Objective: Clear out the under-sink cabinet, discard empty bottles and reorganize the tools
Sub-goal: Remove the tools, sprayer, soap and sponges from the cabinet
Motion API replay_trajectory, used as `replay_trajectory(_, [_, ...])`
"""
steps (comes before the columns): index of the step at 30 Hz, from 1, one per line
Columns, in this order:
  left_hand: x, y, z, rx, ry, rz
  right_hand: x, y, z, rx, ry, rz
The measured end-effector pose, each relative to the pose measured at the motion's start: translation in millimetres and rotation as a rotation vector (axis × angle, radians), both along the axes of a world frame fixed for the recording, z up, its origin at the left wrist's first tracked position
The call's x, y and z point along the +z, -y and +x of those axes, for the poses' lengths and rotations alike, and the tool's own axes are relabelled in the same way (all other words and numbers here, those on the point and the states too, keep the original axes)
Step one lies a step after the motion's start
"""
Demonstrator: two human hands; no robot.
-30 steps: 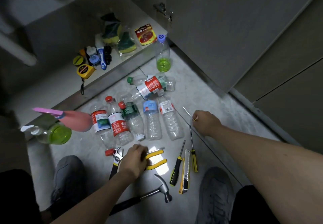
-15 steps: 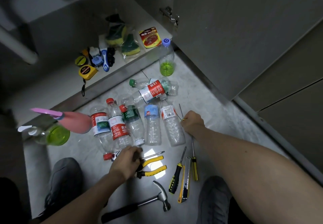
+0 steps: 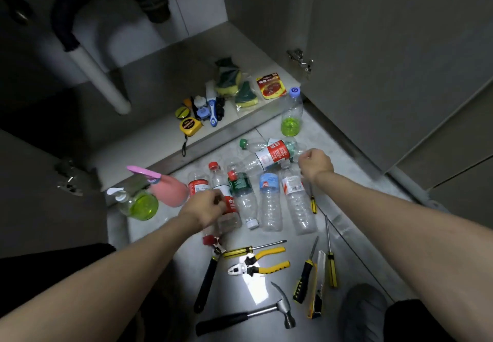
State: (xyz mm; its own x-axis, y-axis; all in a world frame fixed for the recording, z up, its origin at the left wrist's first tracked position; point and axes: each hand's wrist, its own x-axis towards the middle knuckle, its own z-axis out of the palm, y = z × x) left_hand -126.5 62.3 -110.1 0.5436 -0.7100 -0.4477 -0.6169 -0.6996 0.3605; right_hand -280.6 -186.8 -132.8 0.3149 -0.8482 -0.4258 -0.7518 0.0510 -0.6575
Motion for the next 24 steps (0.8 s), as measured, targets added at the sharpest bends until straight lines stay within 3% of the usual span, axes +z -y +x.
replay_trajectory(7, [40,30,70,0.134,-0.007,-0.22,64,-33,102,0.327,0.224,-0.012])
replay_trajectory(12, [61,51,166,0.06,0.162,-0.129,69,-44,156,0.54,0.149,-0.146])
replay_trajectory(18, [14,58,272,0.145,0.181,-0.127,40,-48,232,0.73,0.053,-0.3])
replay_trajectory(24, [-34,80,298,0.225,0.165,-0.292,14,-68,295,0.834,0.023,-0.554])
